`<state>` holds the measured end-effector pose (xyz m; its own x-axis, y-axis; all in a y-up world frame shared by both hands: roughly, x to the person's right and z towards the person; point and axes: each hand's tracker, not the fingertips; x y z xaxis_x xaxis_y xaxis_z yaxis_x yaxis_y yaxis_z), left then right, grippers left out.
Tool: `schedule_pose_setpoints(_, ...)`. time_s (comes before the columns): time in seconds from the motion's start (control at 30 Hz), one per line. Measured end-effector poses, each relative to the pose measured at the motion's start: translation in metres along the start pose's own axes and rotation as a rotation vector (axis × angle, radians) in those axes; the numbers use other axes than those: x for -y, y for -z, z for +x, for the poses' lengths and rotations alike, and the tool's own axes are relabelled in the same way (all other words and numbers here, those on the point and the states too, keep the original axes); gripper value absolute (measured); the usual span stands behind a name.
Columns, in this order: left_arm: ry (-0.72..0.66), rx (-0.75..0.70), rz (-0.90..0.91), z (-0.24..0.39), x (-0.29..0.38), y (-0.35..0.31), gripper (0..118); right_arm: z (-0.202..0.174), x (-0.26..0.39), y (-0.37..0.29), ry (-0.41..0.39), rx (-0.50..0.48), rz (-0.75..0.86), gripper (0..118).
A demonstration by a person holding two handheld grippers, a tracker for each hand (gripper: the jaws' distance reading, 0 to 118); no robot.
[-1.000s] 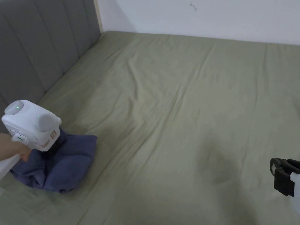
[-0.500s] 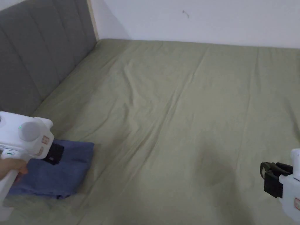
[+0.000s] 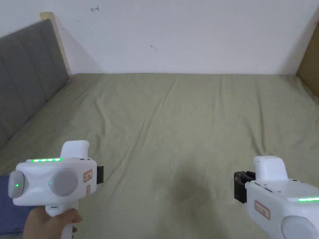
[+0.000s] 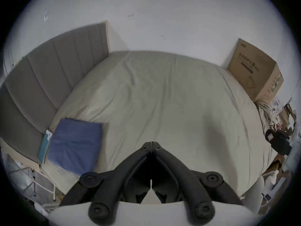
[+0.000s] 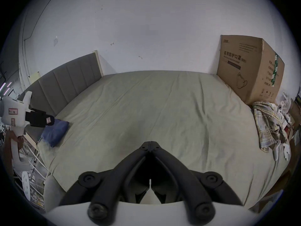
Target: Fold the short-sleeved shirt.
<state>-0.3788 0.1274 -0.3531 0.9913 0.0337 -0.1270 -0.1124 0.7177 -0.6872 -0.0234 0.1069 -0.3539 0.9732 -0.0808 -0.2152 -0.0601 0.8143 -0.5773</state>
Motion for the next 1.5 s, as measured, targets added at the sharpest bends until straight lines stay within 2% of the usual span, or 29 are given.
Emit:
schedule_pose_setpoints(0.1,0.029,-0.062,0.134,0.029,0.0,-0.03,0,0.007,-0.008,-0.015,0.028,0.01,0.056,0)
schedule_pose_setpoints(0.37,0.049,-0.066,0.416,0.072,-0.021,-0.094,0,0.013,-0.061,-0.076,0.034,0.067,0.322,0)
schedule_pose_setpoints(0.57,0.076,-0.091,0.568,0.102,-0.037,-0.142,0,0.006,-0.086,-0.111,-0.029,0.129,0.458,0)
schedule_pose_setpoints(1.0,0.104,-0.105,0.642,0.127,-0.032,-0.164,0,-0.004,-0.092,-0.13,-0.037,0.136,0.512,0)
schedule_pose_setpoints(1.17,0.07,-0.07,0.623,0.121,-0.033,-0.163,4,-0.005,-0.088,-0.129,-0.048,0.15,0.5,9)
schedule_pose_setpoints(1.2,0.065,-0.06,0.623,0.119,-0.032,-0.163,9,-0.005,-0.087,-0.128,-0.042,0.144,0.499,12)
schedule_pose_setpoints(1.27,0.066,-0.052,0.618,0.12,-0.032,-0.163,44,-0.004,-0.085,-0.125,-0.034,0.139,0.497,26)
schedule_pose_setpoints(1.3,0.051,-0.049,0.614,0.12,-0.031,-0.164,69,-0.005,-0.085,-0.124,-0.033,0.141,0.497,29)
schedule_pose_setpoints(1.33,0.042,-0.046,0.607,0.118,-0.032,-0.161,100,-0.006,-0.084,-0.123,-0.036,0.148,0.499,40)
schedule_pose_setpoints(1.37,0.033,-0.033,0.603,0.118,-0.032,-0.161,110,-0.006,-0.084,-0.124,-0.037,0.153,0.502,57)
schedule_pose_setpoints(1.43,0.02,-0.011,0.618,0.119,-0.031,-0.164,109,-0.006,-0.085,-0.123,-0.039,0.155,0.501,92)
schedule_pose_setpoints(1.5,0.038,-0.003,0.626,0.12,-0.031,-0.163,109,-0.006,-0.084,-0.123,-0.036,0.153,0.51,92)
